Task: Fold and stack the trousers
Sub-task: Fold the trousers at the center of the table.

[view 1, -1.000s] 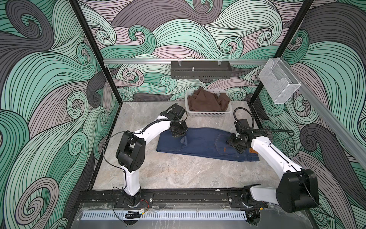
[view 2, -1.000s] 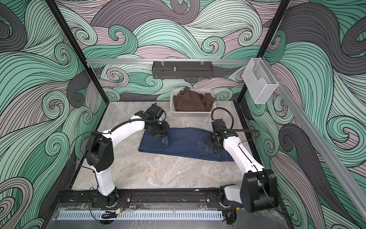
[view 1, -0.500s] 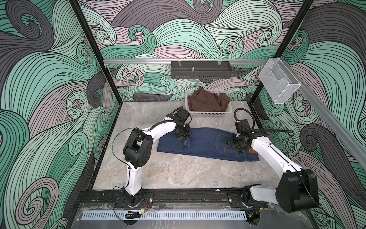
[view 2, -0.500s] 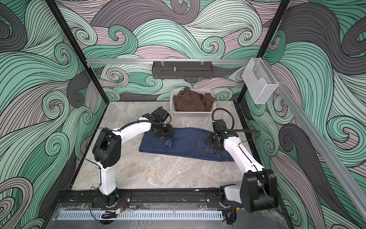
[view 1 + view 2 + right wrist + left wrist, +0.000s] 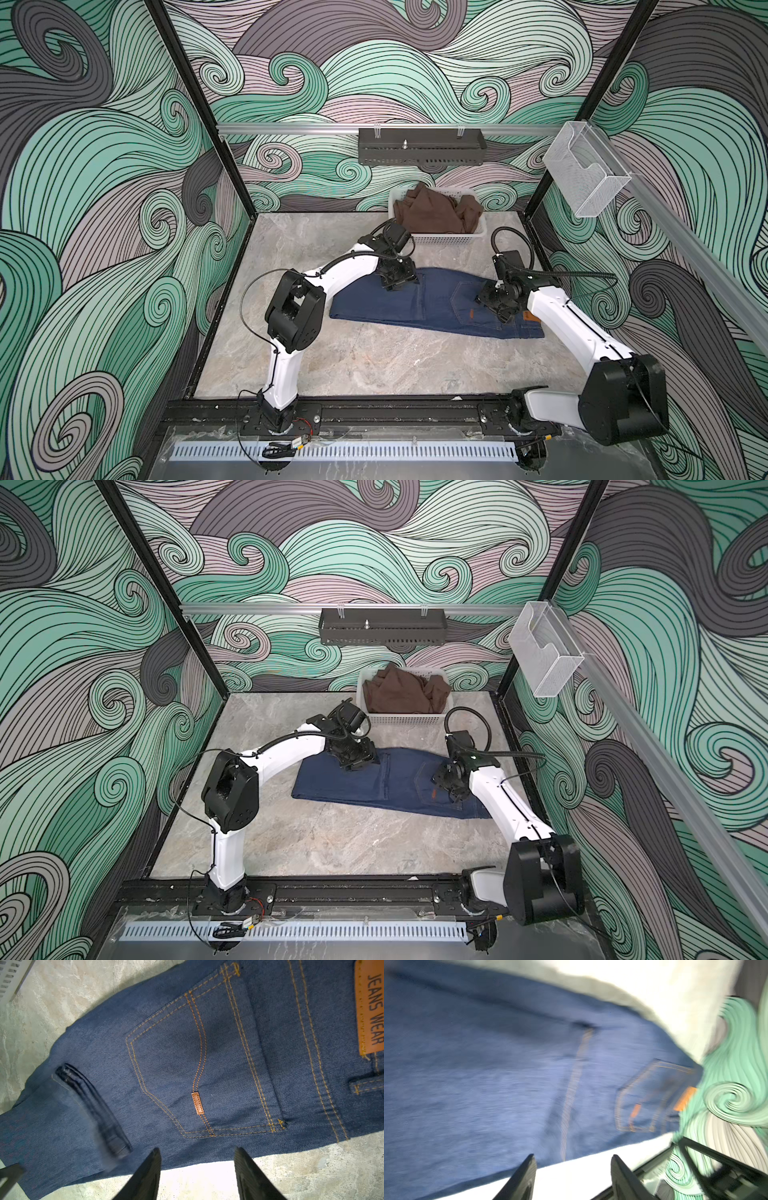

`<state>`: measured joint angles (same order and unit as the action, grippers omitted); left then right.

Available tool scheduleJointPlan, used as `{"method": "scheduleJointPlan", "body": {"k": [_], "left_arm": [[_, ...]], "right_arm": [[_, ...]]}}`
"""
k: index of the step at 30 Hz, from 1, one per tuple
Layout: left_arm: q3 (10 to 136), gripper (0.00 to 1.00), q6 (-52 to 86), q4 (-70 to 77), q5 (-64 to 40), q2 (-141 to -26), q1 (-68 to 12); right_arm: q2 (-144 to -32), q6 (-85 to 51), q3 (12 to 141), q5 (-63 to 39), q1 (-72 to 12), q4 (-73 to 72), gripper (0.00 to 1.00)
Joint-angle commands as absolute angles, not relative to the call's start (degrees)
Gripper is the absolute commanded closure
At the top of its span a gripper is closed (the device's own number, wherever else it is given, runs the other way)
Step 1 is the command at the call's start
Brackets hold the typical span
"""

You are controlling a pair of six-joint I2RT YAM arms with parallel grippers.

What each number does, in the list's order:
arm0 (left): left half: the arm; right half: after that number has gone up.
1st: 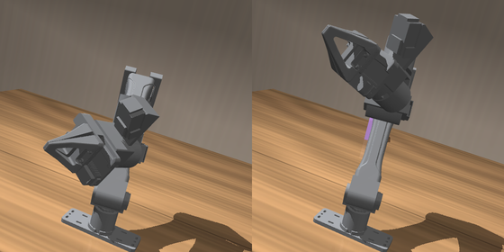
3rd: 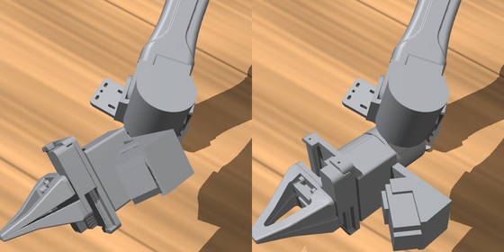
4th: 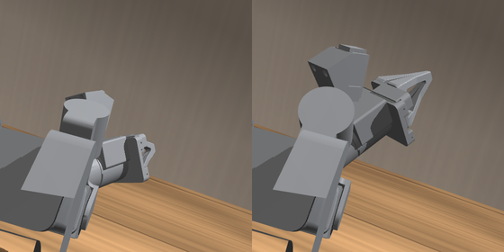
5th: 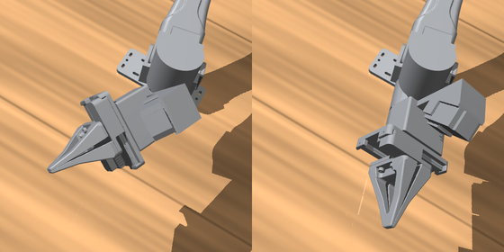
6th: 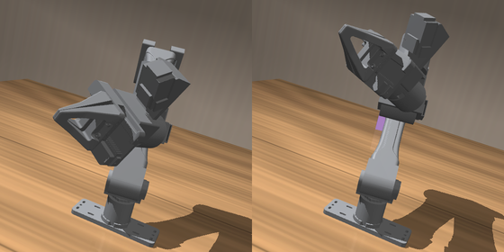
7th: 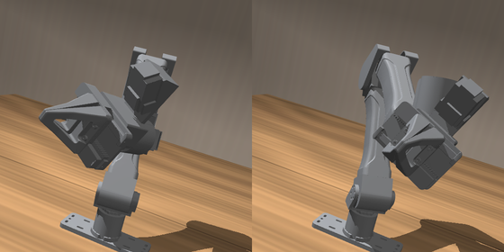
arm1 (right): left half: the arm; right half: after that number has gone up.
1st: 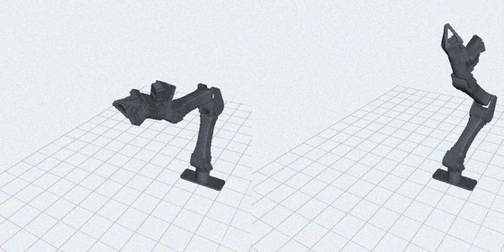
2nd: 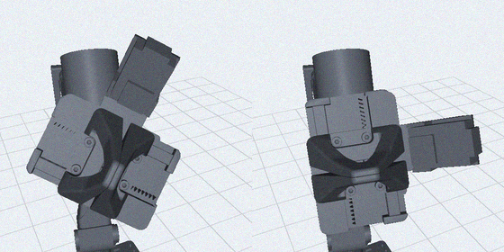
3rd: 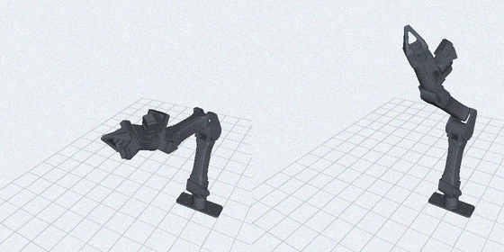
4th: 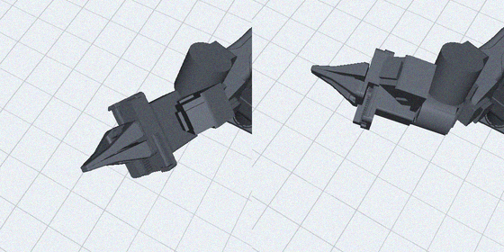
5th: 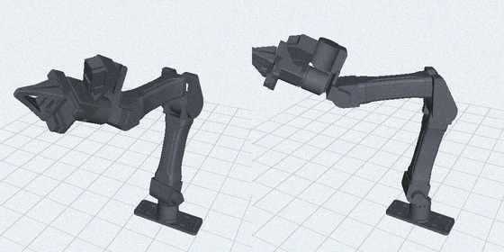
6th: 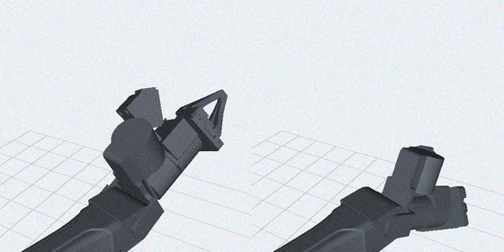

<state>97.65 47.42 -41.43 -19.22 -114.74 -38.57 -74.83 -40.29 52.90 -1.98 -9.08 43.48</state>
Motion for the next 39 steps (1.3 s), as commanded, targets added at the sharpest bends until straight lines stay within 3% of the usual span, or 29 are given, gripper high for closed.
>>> {"method": "scheduleJointPlan", "body": {"k": [1,7,10,16,25,39], "left_arm": [[101.38,0.37,43.71,-45.38,-19.51,-108.79,-38.95],[99.12,0.32,37.2,-50.53,-13.92,-102.75,-34.18],[97.41,0.2,32.14,-54.65,-12.26,-101.54,-29.85],[98.12,0.18,21.02,-65.53,-12.25,-103.16,-19.79],[93.43,0.23,9.57,-67.42,-18.35,-109.17,-8.95],[91.5,0.38,4.04,-66.6,-27.2,-120.31,-2.28]], "right_arm": [[-73.66,-40.34,54.0,-2.56,-9.06,44.99,0.42],[-74.43,-40.87,56.24,-2.21,-12.32,45.16,0.42],[-75.53,-41.43,57.12,-1.8,-14.1,45.17,0.42],[-77.29,-42.32,57.4,-1.22,-15.99,44.45,0.42],[-77.96,-42.36,56.6,-1.11,-16.28,44.2,0.42],[-76.77,-41.95,55.7,-0.96,-16.3,44.13,0.42]]}}
